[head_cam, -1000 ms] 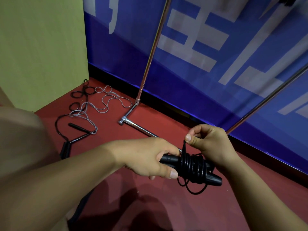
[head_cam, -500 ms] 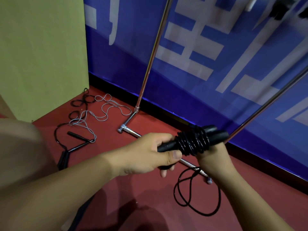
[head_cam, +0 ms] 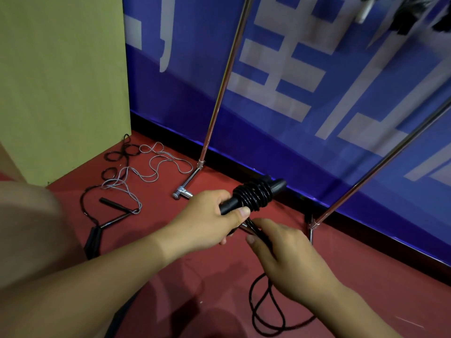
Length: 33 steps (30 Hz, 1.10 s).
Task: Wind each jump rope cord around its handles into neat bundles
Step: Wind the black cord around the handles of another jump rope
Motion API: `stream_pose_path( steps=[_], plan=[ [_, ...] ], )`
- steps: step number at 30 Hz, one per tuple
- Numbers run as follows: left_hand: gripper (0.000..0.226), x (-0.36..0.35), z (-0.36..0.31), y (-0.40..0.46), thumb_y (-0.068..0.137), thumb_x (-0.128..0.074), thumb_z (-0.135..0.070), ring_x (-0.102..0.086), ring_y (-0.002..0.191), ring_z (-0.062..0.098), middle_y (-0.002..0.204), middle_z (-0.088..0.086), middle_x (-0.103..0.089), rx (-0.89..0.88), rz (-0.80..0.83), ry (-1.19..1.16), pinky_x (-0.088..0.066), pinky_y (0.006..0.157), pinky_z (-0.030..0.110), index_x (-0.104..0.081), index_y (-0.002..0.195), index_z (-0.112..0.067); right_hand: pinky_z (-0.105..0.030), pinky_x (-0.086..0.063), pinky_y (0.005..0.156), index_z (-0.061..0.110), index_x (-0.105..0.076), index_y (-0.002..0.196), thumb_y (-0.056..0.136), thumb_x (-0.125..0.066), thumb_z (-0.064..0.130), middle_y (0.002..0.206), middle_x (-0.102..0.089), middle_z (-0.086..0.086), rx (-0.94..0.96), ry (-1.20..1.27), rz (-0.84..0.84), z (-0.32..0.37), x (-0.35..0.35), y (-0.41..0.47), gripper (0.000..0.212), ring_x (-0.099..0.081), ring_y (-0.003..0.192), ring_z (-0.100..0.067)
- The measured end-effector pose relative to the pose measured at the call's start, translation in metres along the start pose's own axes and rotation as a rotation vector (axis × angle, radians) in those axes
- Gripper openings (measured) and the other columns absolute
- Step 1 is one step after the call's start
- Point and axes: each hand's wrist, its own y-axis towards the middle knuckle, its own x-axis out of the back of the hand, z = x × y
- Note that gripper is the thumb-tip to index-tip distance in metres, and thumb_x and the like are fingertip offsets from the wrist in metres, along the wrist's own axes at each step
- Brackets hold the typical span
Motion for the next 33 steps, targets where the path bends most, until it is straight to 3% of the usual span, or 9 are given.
stream_pose_path(
  steps=[3, 6, 10, 14, 17, 21, 26, 33],
  plan=[
    [0.027, -0.001, 0.0, 0.001, 0.091, -0.066, -0.038, -0.064, 0.051, 0.02, 0.063, 0.003, -0.062, 0.001, -0.04, 0.101, -0.048, 0.049, 0.028, -0.06, 0.085, -0.013, -0.034, -0.047, 0.066, 0.033, -0.055, 0.112, 0.096, -0.053, 0.04, 0.076, -0.061, 0.01, -0.033, 0.011, 0.018, 0.006, 0.001, -0.003, 0.017, -0.058, 0.073, -0.013],
    [0.033, -0.003, 0.003, 0.002, 0.087, -0.068, -0.045, -0.066, 0.064, 0.029, 0.07, 0.012, -0.067, 0.011, -0.103, 0.224, -0.053, 0.063, 0.044, -0.061, 0.083, -0.013, -0.034, -0.051, 0.064, 0.031, -0.062, 0.103, 0.095, -0.058, 0.033, 0.07, -0.066, 0.002, -0.17, 0.17, 0.088, 0.01, 0.003, -0.001, 0.008, -0.064, 0.062, -0.013],
    [0.031, 0.0, 0.004, 0.004, 0.087, -0.069, -0.046, -0.063, 0.059, 0.024, 0.066, 0.007, -0.065, 0.029, -0.153, 0.248, -0.052, 0.062, 0.044, -0.058, 0.077, -0.018, -0.038, -0.051, 0.061, 0.02, -0.061, 0.103, 0.098, -0.058, 0.025, 0.062, -0.064, -0.003, -0.46, 0.601, 0.273, 0.007, 0.005, 0.0, 0.008, -0.063, 0.056, -0.023],
    [0.028, 0.005, 0.004, 0.007, 0.088, -0.069, -0.044, -0.067, 0.068, 0.031, 0.072, 0.012, -0.068, 0.023, -0.184, 0.22, -0.053, 0.066, 0.047, -0.063, 0.083, -0.016, -0.036, -0.048, 0.067, 0.01, -0.058, 0.111, 0.098, -0.06, 0.022, 0.062, -0.058, 0.0, -0.574, 0.783, 0.273, 0.003, 0.003, -0.003, 0.018, -0.059, 0.063, -0.022],
    [0.027, 0.006, 0.007, 0.009, 0.087, -0.07, -0.043, -0.066, 0.067, 0.028, 0.073, 0.01, -0.069, 0.025, -0.215, 0.232, -0.053, 0.066, 0.045, -0.063, 0.082, -0.017, -0.039, -0.046, 0.071, 0.012, -0.062, 0.104, 0.096, -0.062, 0.026, 0.064, -0.052, 0.002, -0.569, 0.788, 0.283, 0.002, 0.002, -0.005, 0.016, -0.055, 0.062, -0.017],
    [0.028, 0.009, 0.009, 0.011, 0.082, -0.075, -0.043, -0.059, 0.061, 0.019, 0.069, 0.005, -0.067, 0.038, -0.253, 0.279, -0.044, 0.057, 0.032, -0.062, 0.077, -0.019, -0.035, -0.04, 0.062, 0.017, -0.065, 0.096, 0.094, -0.063, 0.031, 0.06, -0.049, 0.004, -0.557, 0.733, 0.27, 0.001, 0.002, -0.005, 0.015, -0.044, 0.057, -0.013],
    [0.03, 0.013, 0.01, 0.015, 0.081, -0.077, -0.043, -0.049, 0.056, 0.015, 0.061, -0.003, -0.054, 0.054, -0.288, 0.298, -0.037, 0.054, 0.03, -0.062, 0.078, -0.016, -0.028, -0.035, 0.056, 0.019, -0.06, 0.075, 0.093, -0.061, 0.044, 0.059, -0.056, 0.007, -0.525, 0.536, 0.288, 0.004, 0.005, -0.007, 0.03, -0.042, 0.052, -0.008],
    [0.029, 0.013, 0.01, 0.013, 0.078, -0.08, -0.046, -0.052, 0.057, 0.009, 0.063, -0.007, -0.057, 0.044, -0.218, 0.413, -0.036, 0.052, 0.024, -0.061, 0.077, -0.023, -0.03, -0.032, 0.057, 0.006, -0.062, 0.083, 0.095, -0.062, 0.031, 0.062, -0.042, 0.003, -0.446, 0.637, 0.097, 0.01, 0.011, -0.006, 0.028, -0.037, 0.058, -0.013]
  ],
)
